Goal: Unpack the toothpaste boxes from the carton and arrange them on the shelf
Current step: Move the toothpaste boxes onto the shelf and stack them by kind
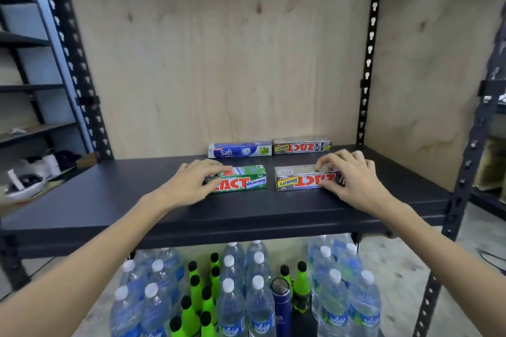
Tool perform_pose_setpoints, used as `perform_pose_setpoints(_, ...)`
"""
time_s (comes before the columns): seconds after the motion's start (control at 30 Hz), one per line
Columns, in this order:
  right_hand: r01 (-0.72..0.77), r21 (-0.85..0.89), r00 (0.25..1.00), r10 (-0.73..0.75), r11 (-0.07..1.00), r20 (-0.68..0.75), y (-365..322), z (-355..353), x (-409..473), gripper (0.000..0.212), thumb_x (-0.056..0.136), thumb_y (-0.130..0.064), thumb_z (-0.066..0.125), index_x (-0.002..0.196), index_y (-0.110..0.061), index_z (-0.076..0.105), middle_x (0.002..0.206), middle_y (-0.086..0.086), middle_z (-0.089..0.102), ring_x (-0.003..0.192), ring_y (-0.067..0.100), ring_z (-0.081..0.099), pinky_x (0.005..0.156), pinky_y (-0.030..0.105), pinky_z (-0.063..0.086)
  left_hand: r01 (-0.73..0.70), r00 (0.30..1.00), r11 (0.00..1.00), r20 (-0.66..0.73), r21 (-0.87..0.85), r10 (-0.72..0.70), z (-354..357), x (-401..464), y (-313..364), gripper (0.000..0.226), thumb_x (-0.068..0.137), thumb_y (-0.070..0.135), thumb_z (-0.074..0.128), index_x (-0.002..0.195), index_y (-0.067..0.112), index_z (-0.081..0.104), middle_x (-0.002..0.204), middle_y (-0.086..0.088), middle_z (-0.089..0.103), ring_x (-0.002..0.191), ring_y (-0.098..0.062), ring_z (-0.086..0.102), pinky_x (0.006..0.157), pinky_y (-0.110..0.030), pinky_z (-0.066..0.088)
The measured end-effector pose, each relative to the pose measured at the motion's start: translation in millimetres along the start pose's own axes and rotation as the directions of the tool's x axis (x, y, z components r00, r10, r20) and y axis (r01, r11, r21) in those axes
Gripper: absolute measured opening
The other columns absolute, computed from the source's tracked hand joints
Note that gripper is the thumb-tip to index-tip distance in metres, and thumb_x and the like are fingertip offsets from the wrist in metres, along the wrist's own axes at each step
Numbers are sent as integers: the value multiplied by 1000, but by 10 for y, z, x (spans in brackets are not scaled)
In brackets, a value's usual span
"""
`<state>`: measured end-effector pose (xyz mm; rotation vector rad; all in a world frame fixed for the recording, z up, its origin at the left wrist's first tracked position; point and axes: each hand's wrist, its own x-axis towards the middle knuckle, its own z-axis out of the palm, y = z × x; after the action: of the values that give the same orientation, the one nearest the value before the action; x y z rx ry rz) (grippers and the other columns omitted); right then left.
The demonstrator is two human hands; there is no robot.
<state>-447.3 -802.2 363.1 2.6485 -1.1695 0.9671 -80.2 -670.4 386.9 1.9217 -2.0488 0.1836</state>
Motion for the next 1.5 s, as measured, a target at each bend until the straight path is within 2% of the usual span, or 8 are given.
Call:
perform_pose_setpoints(0.2, -70, 28, 997, 69, 997, 43, 217, 243, 465, 29, 91, -49, 67, 116, -46, 53, 127, -10, 49, 119, 19, 37, 102, 46, 29, 49, 987, 998, -149, -47, -55, 375, 518, -44, 43, 102, 33, 54, 145, 33, 52, 134, 0, 43, 125, -16, 45, 109, -37, 36)
perform_pose_setpoints(0.37, -114, 45, 993, 112, 992, 46, 455, 469, 831, 37, 91, -46, 67, 126, -42, 54, 132, -8, 47, 121, 20, 34, 104, 48, 27, 15, 981, 990, -191, -139, -41, 524, 929, -162, 40, 100, 26, 60, 141, 26, 58, 124, -2, 42, 120, -17, 43, 106, -25, 35)
perform_pose_setpoints(0.53, -128, 45, 991, 127, 991, 34, 623, 687, 1138, 45, 93, -45, 66, 135, -42, 50, 133, -7, 48, 122, 21, 33, 103, 45, 26, 29, 966, 994, -253, -101, -54, 671, 1227, -303, 39, 100, 27, 61, 138, 22, 60, 125, -4, 46, 123, -23, 41, 111, -38, 36)
perform_pose_setpoints(0.7, -114, 34, 992, 112, 993, 52, 716, 847, 1378, 54, 94, -43, 65, 144, -43, 44, 135, -5, 45, 123, 22, 32, 101, 44, 28, 86, 937, 996, -341, 19, -74, 735, 1361, -380, 41, 99, 35, 60, 139, 25, 57, 128, 0, 49, 124, -21, 40, 106, -32, 31)
perform_pose_setpoints(0.93, -113, 9, 993, 112, 994, 38, 756, 962, 1421, 50, 96, -42, 61, 143, -44, 45, 137, -4, 41, 121, 22, 28, 105, 44, 26, 227, 922, 967, -294, -116, -252, 762, 1422, -441, 56, 93, 48, 63, 143, 24, 49, 135, 1, 46, 129, -20, 39, 110, -44, 38)
perform_pose_setpoints(1.1, -119, 26, 993, 120, 993, -7, 670, 934, 1323, 54, 95, -44, 61, 146, -32, 46, 139, 1, 45, 122, 24, 30, 107, 42, 29, 201, 941, 966, -241, -162, -236, 750, 1344, -365, 70, 89, 52, 66, 147, 21, 41, 142, -1, 41, 135, -21, 35, 113, -46, 36)
perform_pose_setpoints(1.2, -109, 55, 991, 113, 993, -72, 534, 884, 1187, 64, 91, -50, 63, 148, -25, 45, 137, 4, 47, 122, 25, 33, 110, 41, 30, 207, 929, 965, -278, -162, -246, 711, 1242, -286, 82, 88, 55, 66, 153, 18, 34, 148, -3, 37, 139, -22, 32, 116, -43, 31)
perform_pose_setpoints(1.5, -35, 128, 987, 55, 991, -153, -37, 552, 612, 70, 88, -55, 65, 145, -18, 46, 134, 5, 50, 122, 26, 36, 106, 41, 31, 104, 938, 977, -307, -188, -159, 525, 600, 224, 81, 89, 55, 65, 153, 19, 30, 150, -2, 35, 143, -21, 25, 118, -45, 30)
